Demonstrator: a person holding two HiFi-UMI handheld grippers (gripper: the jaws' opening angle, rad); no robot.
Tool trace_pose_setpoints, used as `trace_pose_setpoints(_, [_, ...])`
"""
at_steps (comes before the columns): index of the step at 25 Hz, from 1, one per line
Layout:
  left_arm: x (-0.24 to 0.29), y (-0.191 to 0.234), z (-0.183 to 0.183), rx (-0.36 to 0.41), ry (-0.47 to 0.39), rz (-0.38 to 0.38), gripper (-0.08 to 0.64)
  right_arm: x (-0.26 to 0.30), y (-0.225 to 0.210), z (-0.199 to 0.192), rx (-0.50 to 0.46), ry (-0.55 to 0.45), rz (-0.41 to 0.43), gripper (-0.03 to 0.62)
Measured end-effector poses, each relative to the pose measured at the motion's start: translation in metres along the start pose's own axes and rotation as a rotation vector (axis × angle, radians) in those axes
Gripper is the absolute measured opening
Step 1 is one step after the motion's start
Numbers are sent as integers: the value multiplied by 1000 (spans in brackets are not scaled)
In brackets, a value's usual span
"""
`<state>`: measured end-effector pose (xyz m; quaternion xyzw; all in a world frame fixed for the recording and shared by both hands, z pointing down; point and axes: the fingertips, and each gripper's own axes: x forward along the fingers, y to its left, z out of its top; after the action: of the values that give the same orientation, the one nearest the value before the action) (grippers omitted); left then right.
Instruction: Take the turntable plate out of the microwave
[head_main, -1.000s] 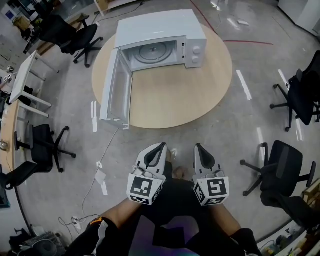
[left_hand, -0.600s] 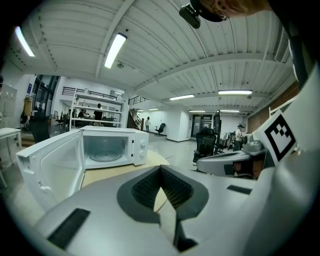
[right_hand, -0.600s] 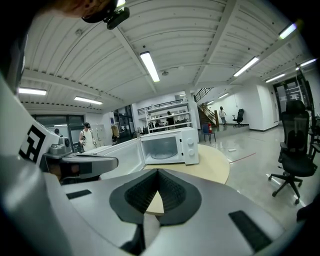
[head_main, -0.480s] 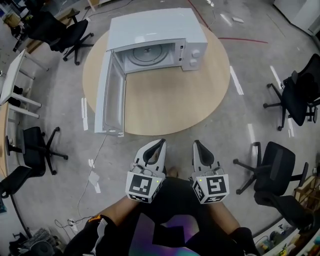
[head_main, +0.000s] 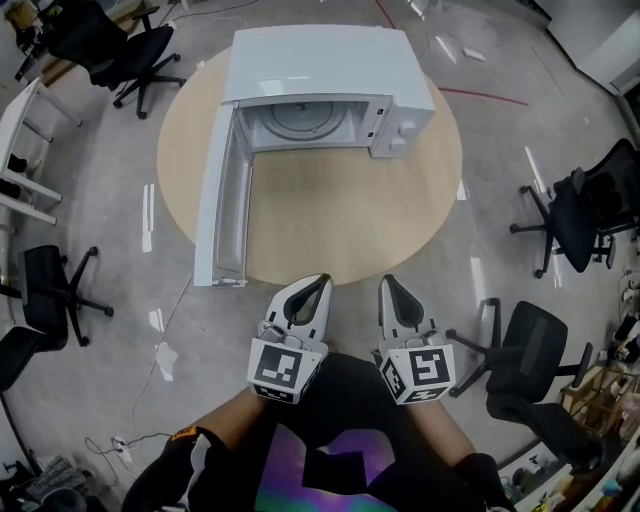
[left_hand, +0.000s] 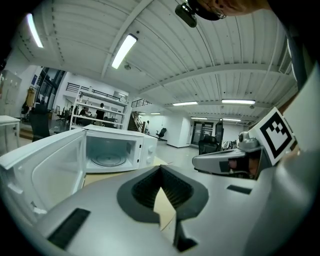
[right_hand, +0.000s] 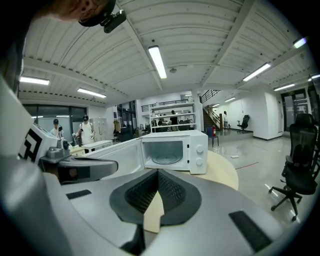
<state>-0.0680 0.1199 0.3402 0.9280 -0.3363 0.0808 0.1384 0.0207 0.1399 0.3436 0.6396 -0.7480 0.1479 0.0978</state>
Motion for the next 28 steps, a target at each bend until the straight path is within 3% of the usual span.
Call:
trace_pose_setpoints(6, [8, 25, 4, -40, -10, -31, 48, 26, 9, 6, -13, 23, -1, 15])
trace_pose_setpoints(13, [12, 53, 22, -10, -61, -25, 48, 48, 18, 18, -13, 11, -16, 15])
trace_pose_setpoints(17, [13, 61, 24, -8, -46, -28, 48, 55, 21, 21, -8, 3, -25, 15])
trace_pose_setpoints(28, [28, 81, 26, -11, -38, 47, 48, 88, 15, 24, -3, 4, 46, 15])
